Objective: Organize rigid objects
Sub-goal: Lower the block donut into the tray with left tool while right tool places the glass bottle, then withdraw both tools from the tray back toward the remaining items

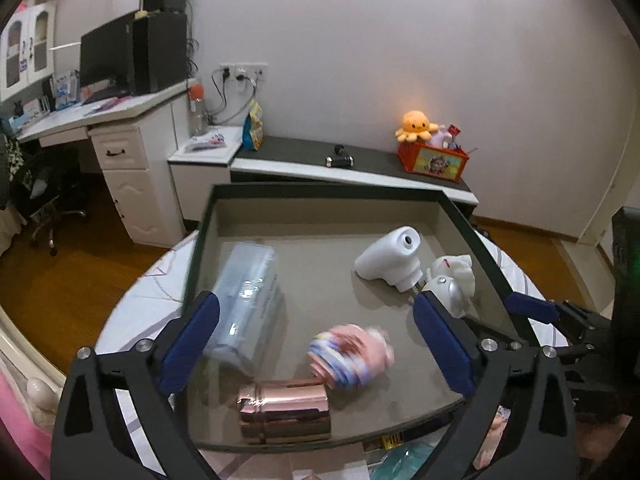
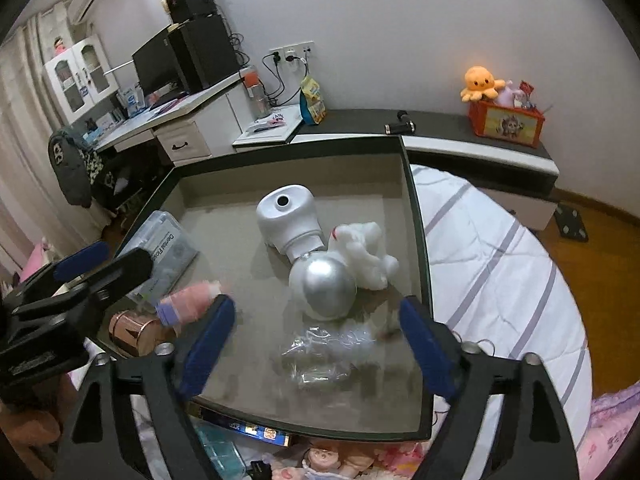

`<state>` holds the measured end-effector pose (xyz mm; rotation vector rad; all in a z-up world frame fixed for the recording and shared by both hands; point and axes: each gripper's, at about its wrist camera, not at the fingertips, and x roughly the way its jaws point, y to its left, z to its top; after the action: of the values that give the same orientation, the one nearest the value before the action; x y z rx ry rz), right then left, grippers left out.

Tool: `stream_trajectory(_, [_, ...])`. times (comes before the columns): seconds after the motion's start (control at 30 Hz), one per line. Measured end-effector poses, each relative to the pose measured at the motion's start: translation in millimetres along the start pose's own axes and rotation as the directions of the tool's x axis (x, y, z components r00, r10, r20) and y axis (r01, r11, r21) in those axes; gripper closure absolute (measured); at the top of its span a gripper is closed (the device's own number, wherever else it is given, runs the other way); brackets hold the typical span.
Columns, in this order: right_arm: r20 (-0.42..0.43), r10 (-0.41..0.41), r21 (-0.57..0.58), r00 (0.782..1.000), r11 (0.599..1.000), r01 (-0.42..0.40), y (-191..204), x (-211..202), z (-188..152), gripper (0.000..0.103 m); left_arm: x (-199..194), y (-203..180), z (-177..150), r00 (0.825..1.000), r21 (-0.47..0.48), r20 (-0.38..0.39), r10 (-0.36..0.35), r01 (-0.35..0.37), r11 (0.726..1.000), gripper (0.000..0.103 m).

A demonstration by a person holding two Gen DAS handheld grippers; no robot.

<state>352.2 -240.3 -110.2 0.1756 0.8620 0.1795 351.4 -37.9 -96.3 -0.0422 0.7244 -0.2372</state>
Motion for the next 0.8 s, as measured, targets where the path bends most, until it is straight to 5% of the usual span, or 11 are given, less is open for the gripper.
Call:
stream_trajectory(0.33, [0.066, -0.027, -0.002, 0.997, 1.0, 0.027, 18.6, -33.7, -1.7, 0.0, -59.8, 13.9, -12.4, 0.995, -0.029, 0.078, 0.07, -0.068, 0.997, 0.0])
stream_trajectory(0.8, [0.236, -0.029, -0.028, 0.971, 0.999, 0.037, 46.8, -135.9, -25.1, 0.0, -145.3, 16.8, -49.4, 0.983, -0.055, 0.152, 0.108, -0.1, 0.993, 0.0])
